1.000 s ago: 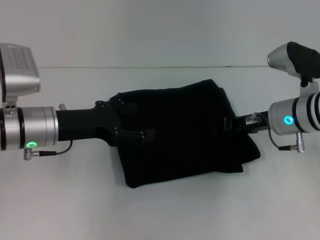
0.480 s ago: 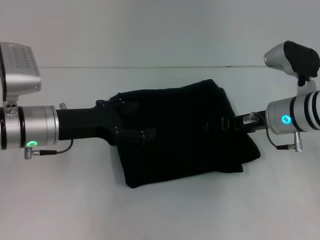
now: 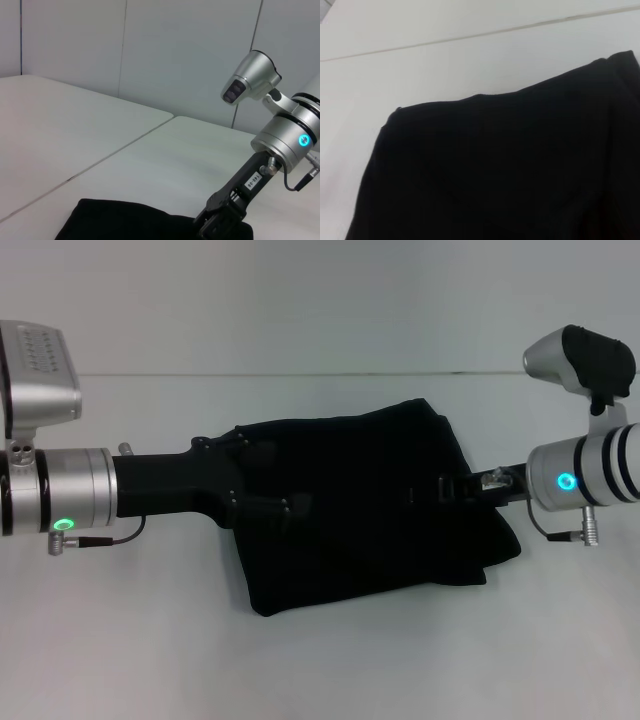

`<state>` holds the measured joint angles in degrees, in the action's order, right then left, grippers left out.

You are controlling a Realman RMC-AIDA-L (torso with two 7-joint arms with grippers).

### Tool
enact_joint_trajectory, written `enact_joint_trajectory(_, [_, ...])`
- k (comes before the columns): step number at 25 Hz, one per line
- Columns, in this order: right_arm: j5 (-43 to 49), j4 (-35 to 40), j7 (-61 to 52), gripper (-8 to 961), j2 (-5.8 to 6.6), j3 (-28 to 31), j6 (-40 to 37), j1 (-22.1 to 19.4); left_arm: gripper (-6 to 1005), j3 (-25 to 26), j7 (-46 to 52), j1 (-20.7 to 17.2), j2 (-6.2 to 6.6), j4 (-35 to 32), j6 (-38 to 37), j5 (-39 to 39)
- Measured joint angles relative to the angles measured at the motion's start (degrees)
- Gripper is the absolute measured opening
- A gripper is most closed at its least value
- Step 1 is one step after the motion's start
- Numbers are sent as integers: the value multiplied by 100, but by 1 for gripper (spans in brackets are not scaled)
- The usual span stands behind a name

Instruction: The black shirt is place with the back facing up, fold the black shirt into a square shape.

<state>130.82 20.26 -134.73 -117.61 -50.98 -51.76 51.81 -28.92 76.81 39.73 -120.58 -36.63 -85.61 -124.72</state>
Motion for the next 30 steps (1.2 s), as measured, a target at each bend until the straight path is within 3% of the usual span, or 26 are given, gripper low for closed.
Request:
enact_joint_trajectory(15, [-31,-5,-51,550,-65,12,-9,33,951,0,9,-6,-2,-2,27,10])
enact_joint_trajectory(26, [-31,27,0,436,-79,34,20,-2,952,0,9,-47,-9,-2,22,62])
enact_joint_trajectory(30, [-31,22,2,242,-88,40,18,0,951,0,9,-48,-9,-2,19,62])
